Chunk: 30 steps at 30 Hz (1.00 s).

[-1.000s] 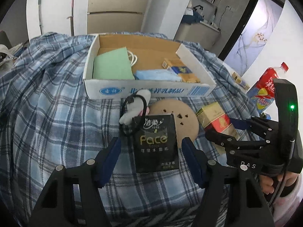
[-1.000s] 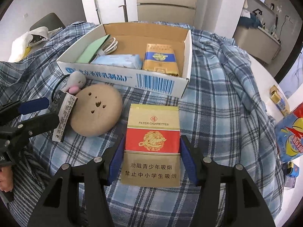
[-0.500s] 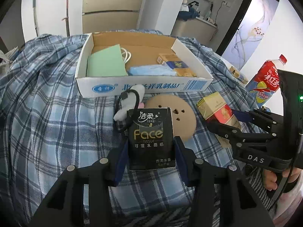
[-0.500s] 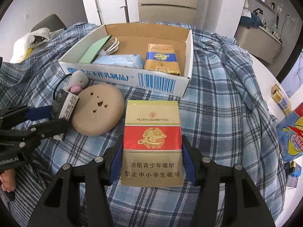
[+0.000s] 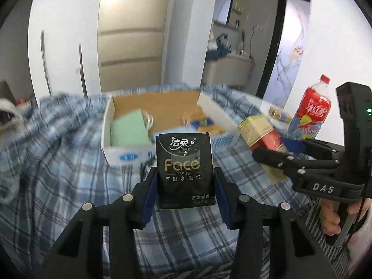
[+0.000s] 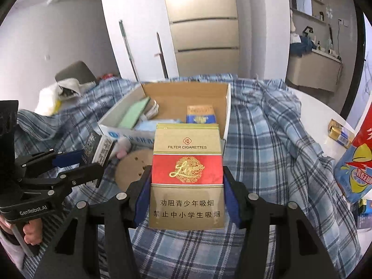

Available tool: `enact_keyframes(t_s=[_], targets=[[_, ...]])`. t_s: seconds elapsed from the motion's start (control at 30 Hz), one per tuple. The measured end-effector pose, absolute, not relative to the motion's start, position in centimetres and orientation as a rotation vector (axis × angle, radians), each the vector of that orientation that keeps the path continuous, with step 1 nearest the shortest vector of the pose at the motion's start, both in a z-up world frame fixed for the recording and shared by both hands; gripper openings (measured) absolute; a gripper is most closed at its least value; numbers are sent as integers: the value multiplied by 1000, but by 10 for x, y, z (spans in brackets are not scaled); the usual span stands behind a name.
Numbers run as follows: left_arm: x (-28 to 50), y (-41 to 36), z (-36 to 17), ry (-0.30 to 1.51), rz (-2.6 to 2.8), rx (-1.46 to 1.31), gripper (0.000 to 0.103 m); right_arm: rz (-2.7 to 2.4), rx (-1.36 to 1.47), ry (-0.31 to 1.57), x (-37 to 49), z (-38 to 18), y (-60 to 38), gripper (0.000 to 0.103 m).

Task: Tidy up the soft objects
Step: 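Carry the red-and-gold pack with the right gripper toward the box while the left carries the Face pack there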

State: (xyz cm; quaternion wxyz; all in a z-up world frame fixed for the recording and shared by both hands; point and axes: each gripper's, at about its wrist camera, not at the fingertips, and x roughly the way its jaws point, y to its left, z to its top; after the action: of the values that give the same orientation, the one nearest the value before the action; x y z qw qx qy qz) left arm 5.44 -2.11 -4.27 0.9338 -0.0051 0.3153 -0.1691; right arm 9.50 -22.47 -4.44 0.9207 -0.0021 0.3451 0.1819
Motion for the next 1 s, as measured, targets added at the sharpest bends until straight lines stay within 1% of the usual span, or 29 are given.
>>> enact_keyframes(t_s=[0.27,0.47,0.57,0.7,0.83,1.0], targets=[[21,-31,-18,431,-288,52,48,344,-63,545,71,-23,-217,55],[30,-30,7,379,-251,59,48,287,-89,442,59,-3,-214,55],[41,-30,26,359,-246,71,48,294,-80,428,63,12,-213,55],[59,-28,49,345,-246,54,48,299,-66,393,76,38,-211,55],[80,-25,63,319,-216,36,48,279,-29,309,87,65,-209,55],[113,-16,74,329,-173,6,48,261,-2,282,119,81,-202,55]])
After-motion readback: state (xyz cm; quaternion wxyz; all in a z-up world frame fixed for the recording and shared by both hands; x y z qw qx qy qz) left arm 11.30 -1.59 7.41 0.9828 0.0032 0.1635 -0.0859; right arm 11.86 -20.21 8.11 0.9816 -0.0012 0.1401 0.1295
